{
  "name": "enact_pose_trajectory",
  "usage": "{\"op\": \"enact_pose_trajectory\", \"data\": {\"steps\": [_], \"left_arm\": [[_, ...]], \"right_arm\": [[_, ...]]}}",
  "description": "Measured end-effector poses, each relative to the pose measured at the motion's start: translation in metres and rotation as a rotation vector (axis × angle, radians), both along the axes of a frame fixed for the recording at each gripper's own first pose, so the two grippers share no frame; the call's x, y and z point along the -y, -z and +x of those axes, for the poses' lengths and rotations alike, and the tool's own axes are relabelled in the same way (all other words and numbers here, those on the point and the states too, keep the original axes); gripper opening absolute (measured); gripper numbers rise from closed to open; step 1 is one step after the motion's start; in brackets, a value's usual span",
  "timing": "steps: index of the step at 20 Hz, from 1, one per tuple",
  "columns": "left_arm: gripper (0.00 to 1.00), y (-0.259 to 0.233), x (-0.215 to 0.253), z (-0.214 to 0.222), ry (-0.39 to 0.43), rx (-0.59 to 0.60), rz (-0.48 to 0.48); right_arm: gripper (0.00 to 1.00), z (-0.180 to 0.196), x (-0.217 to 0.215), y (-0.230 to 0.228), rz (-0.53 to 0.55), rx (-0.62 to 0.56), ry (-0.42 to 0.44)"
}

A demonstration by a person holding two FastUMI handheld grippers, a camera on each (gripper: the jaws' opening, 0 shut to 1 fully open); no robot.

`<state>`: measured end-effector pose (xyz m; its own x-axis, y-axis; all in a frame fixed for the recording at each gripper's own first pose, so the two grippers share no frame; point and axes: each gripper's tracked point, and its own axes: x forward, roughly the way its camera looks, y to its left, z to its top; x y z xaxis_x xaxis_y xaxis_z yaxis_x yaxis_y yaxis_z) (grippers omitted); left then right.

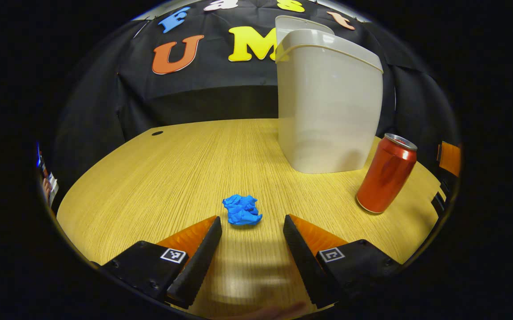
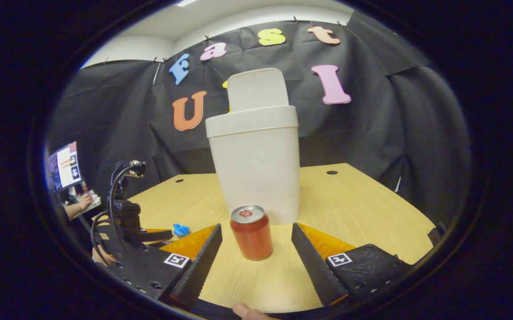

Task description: Press the lid of the desktop garbage bin to open it, pick up the crumpled paper on the desktop and throw it into the bin, then pick up the pop can on the desktop and drop it into the bin, and finally close the garbage bin lid.

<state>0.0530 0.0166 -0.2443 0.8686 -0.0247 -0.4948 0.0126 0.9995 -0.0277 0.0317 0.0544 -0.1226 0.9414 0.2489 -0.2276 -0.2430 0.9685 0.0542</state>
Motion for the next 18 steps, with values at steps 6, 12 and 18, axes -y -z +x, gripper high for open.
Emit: {"op": "enact_pose_trajectory", "data": {"steps": [6,12,18], "left_arm": [[0.93,0.0,-0.001,0.0,-0.004,-0.001,-0.011],[0.77,-0.003,-0.016,0.002,-0.05,0.017,-0.018],[0.66,-0.003,-0.018,0.0,-0.049,0.007,-0.016]], "right_arm": [[0.96,-0.003,-0.003,0.017,-0.016,-0.025,-0.012],[0.96,-0.006,-0.006,0.027,-0.02,-0.049,-0.027],[0.96,-0.007,-0.012,0.032,-0.021,-0.067,-0.045]]}}
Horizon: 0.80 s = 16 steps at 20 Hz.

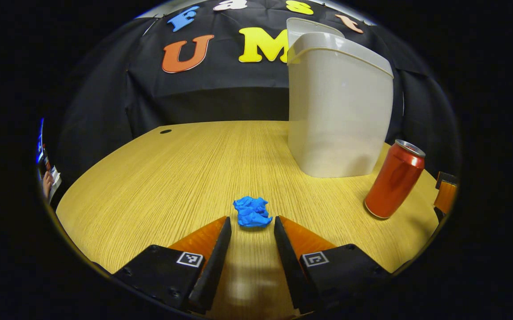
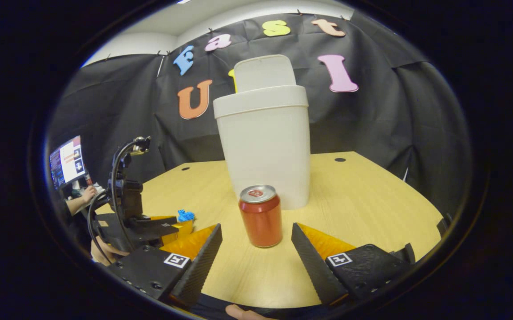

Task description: Press the lid of the desktop garbage bin to open it, pick up the crumpled paper on the desktop and throw it into the bin, then pick up the pop can on the desktop and drop it into the bin, and finally close the garbage bin lid.

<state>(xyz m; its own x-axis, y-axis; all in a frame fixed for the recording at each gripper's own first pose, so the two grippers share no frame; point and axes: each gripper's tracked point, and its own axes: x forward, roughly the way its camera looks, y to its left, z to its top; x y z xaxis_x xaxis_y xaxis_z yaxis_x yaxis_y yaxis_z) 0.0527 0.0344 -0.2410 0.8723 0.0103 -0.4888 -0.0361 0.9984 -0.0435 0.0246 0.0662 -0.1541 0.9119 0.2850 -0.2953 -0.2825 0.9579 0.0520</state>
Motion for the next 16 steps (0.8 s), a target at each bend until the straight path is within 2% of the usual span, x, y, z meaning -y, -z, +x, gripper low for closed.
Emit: {"op": "enact_pose_trajectory", "data": {"steps": [2,4,8,13,15,16], "left_arm": [[0.61,-0.002,-0.002,0.0,0.009,-0.023,0.01],[0.53,-0.001,-0.001,0.0,0.024,-0.066,-0.026],[0.53,0.0,0.0,0.004,0.037,-0.119,-0.027],[0.52,0.001,-0.001,0.023,0.051,-0.125,0.003],[0.45,0.0,-0.001,0.023,0.053,-0.119,-0.004],[0.37,-0.001,0.0,0.022,0.056,-0.112,-0.012]], "right_arm": [[0.94,-0.002,-0.003,0.001,-0.004,0.0,-0.004],[0.96,-0.002,-0.004,0.003,-0.009,-0.006,-0.01],[0.94,-0.004,-0.012,0.007,-0.003,-0.025,-0.034],[0.96,0.001,-0.011,0.006,-0.013,-0.013,-0.027],[0.96,0.007,-0.012,0.008,-0.03,-0.011,-0.019],[0.96,0.01,-0.013,0.01,-0.041,-0.011,-0.016]]}}
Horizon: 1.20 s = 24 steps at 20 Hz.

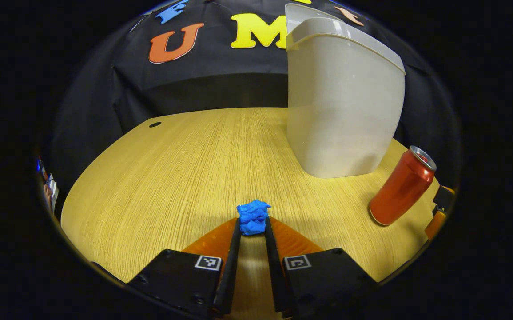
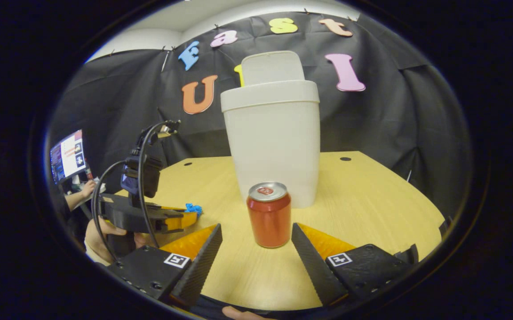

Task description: Press the lid of the desktop garbage bin to open it, pick up the crumpled paper on the desktop and throw it into the bin, then pick up the pop can on the desktop and drop it into the bin, and finally close the garbage bin lid.

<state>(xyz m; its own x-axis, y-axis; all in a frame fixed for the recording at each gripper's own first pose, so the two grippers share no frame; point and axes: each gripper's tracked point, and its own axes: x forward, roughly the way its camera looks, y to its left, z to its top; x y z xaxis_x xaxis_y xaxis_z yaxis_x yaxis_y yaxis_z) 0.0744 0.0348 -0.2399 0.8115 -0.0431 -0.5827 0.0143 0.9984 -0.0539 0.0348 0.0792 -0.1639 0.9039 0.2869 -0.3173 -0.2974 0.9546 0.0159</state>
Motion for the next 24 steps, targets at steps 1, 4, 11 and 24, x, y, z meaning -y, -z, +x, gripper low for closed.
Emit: {"op": "enact_pose_trajectory", "data": {"steps": [1,4,11,24], "left_arm": [[0.36,-0.002,-0.003,-0.002,-0.004,0.011,0.007],[0.32,-0.017,-0.007,-0.005,-0.023,0.104,0.035],[0.32,-0.03,-0.007,-0.006,-0.034,0.194,0.008],[0.32,-0.044,-0.011,-0.01,-0.054,0.3,0.019]], "right_arm": [[0.96,0.004,0.0,0.002,-0.012,0.0,0.006],[0.96,0.017,-0.002,0.009,-0.028,-0.003,0.028],[0.96,0.054,0.001,0.025,-0.037,-0.056,0.106],[0.8,0.053,0.02,0.017,-0.006,-0.023,0.115]]}}
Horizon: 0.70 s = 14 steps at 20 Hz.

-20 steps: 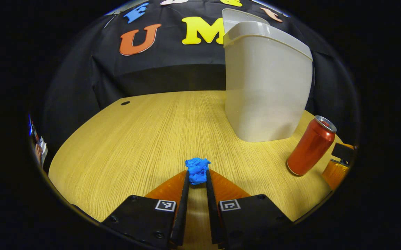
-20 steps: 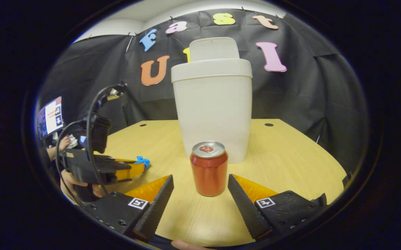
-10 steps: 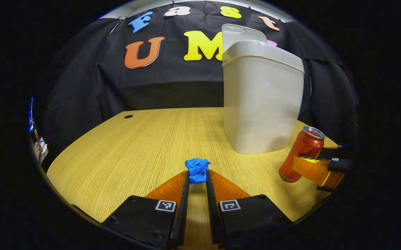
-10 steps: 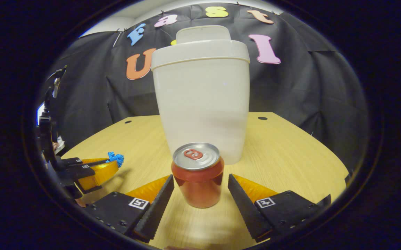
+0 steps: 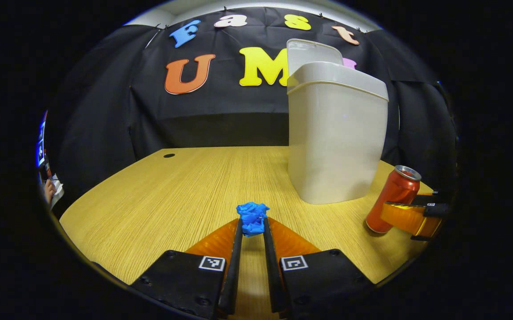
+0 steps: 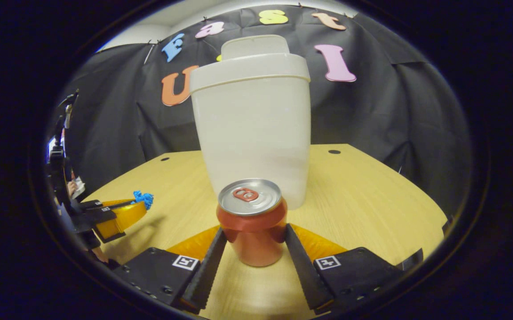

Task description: Press the lid of the desktop garbage bin to open it, pick up the crumpled paper on the desktop and throw it into the bin, then pick up the pop can on the desktop and drop it into the bin, and finally close the garbage bin lid.

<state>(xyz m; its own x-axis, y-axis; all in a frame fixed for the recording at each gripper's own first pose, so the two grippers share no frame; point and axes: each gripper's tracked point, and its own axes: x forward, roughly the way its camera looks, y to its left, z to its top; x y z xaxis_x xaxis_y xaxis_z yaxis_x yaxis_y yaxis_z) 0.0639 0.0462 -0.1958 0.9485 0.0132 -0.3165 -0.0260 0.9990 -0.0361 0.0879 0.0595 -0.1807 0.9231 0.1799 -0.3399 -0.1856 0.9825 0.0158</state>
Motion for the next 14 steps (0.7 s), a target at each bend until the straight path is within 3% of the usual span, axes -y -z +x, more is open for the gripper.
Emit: {"op": "enact_pose_trajectory", "data": {"steps": [5,7,11,14], "left_arm": [[0.32,-0.011,-0.005,0.0,-0.042,0.073,0.0],[0.32,-0.003,-0.007,-0.003,-0.042,0.043,0.01],[0.32,-0.016,-0.008,-0.009,-0.043,0.037,0.017],[0.32,-0.048,-0.014,-0.018,-0.053,0.095,0.039]], "right_arm": [[0.8,-0.019,0.017,-0.025,0.061,0.018,0.023],[0.8,-0.024,0.024,-0.043,0.075,0.04,0.036],[0.8,-0.031,0.033,-0.066,0.031,0.077,0.055],[0.8,-0.035,0.046,-0.084,-0.006,0.125,0.089]]}}
